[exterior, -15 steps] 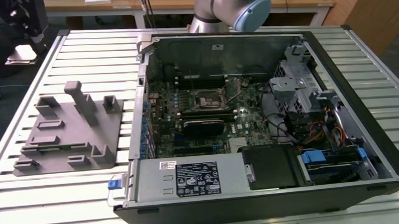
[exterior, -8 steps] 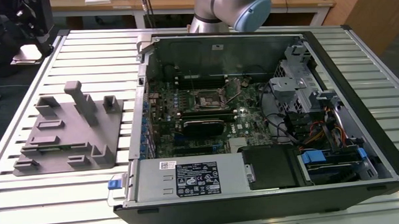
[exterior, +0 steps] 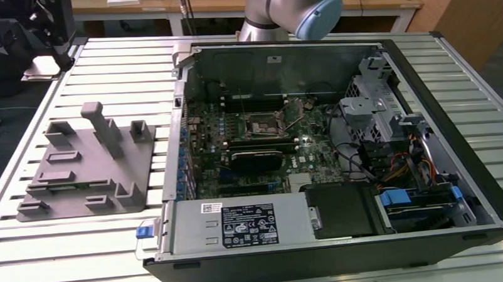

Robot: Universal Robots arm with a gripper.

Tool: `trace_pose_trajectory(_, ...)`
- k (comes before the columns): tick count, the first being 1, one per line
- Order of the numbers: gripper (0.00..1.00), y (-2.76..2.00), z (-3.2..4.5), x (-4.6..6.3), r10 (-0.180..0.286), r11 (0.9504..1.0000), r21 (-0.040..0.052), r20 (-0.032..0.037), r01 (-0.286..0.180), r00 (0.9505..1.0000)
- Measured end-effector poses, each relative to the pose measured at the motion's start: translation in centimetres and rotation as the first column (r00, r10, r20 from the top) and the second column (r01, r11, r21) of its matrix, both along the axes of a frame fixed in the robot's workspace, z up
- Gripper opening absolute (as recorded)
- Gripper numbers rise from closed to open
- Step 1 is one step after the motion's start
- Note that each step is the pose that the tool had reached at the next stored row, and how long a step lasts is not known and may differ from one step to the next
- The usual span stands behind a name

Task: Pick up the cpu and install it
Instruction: 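Pick up the cpu and move it towards the insertion slot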

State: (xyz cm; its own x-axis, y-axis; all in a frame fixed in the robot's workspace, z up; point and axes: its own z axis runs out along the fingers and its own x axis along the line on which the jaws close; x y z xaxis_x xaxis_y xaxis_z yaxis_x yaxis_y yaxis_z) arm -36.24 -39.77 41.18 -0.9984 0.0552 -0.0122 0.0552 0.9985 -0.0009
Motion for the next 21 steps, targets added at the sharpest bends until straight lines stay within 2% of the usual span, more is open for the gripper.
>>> trace_pose_trajectory(21,0.54,0.00,0.00,2.7,0.000,1.0000,0.0001,0.0001,0.000,1.0000)
